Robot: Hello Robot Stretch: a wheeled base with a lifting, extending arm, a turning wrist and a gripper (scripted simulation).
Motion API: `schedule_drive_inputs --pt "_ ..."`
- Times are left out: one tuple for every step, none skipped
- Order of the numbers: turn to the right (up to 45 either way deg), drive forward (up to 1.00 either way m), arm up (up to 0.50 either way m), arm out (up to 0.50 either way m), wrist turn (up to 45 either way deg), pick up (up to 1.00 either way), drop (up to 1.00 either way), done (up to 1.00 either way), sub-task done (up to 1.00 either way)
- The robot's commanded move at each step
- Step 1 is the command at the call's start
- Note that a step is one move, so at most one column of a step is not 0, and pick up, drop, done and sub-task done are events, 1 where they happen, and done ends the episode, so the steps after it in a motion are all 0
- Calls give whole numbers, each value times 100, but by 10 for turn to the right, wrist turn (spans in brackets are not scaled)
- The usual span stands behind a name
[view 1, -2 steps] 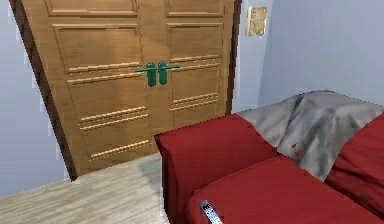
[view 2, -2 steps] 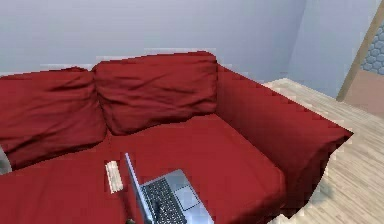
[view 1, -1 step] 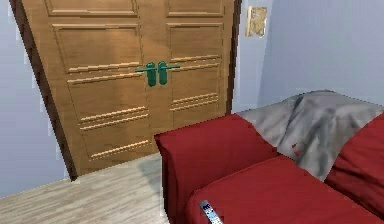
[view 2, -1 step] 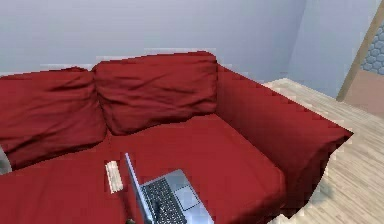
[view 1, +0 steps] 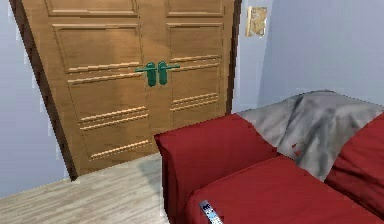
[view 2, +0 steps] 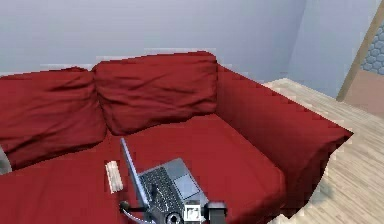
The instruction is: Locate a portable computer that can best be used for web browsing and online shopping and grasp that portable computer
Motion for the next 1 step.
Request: schedule_drive_inputs --pt "0 0 0 0 0 0 0 100 0"
